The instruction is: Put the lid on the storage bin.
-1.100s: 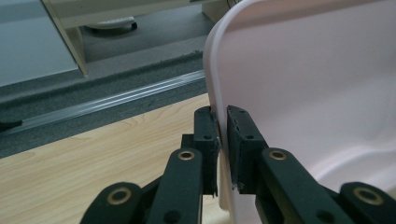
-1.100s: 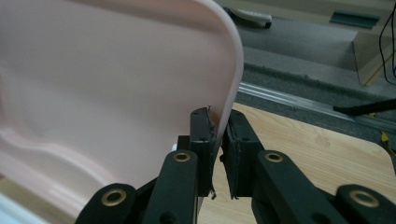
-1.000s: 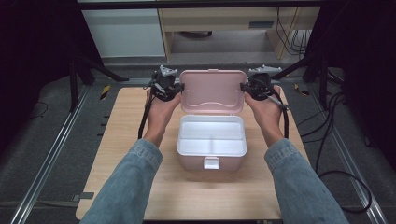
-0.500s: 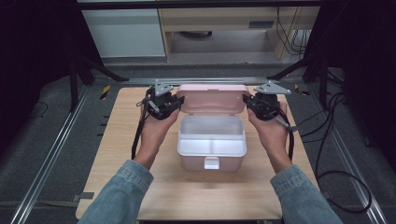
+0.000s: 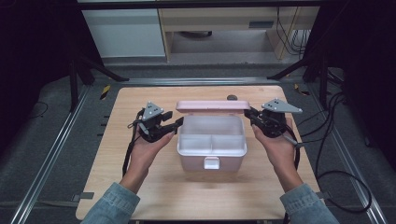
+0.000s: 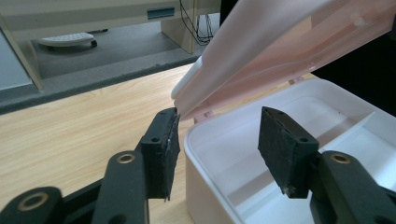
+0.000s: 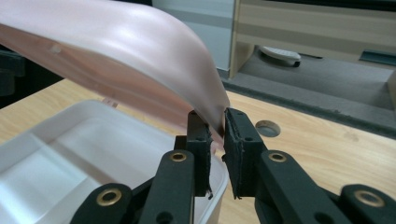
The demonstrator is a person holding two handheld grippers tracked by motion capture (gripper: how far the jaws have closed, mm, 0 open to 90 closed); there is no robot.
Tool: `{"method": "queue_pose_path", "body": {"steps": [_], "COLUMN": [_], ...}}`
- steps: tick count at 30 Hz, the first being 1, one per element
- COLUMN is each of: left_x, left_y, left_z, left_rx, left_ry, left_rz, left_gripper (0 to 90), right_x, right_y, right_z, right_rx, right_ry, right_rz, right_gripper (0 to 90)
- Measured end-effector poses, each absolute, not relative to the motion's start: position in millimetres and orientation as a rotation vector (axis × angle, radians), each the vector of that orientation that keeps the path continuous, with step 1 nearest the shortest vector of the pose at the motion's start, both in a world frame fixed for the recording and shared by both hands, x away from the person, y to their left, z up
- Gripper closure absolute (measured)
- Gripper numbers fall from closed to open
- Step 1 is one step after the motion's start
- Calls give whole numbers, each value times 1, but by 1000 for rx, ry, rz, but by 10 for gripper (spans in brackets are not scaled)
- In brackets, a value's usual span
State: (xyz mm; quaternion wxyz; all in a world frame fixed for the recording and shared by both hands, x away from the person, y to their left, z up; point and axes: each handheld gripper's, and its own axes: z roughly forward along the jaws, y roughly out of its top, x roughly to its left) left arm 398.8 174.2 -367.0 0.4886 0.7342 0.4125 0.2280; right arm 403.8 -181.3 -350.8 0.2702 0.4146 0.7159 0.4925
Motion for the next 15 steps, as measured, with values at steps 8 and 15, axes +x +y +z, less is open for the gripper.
{"method": "queue_pose_path", "body": {"steps": [8,15], "left_x": [396,392], "left_y": [173,179], "left_z": [-370,-373], "left_rx": [1788,1779], "left_ry": [977,981], "left_rz": [538,534], "left_gripper": [449,438], "right_x": [396,391], "right_y": [-186,-192], "right_z": [-359,-367], "right_rx": [1114,1111], "right_ry": [1952,1981], "right_rz": [1367,1417], "right_gripper": [795,773]}}
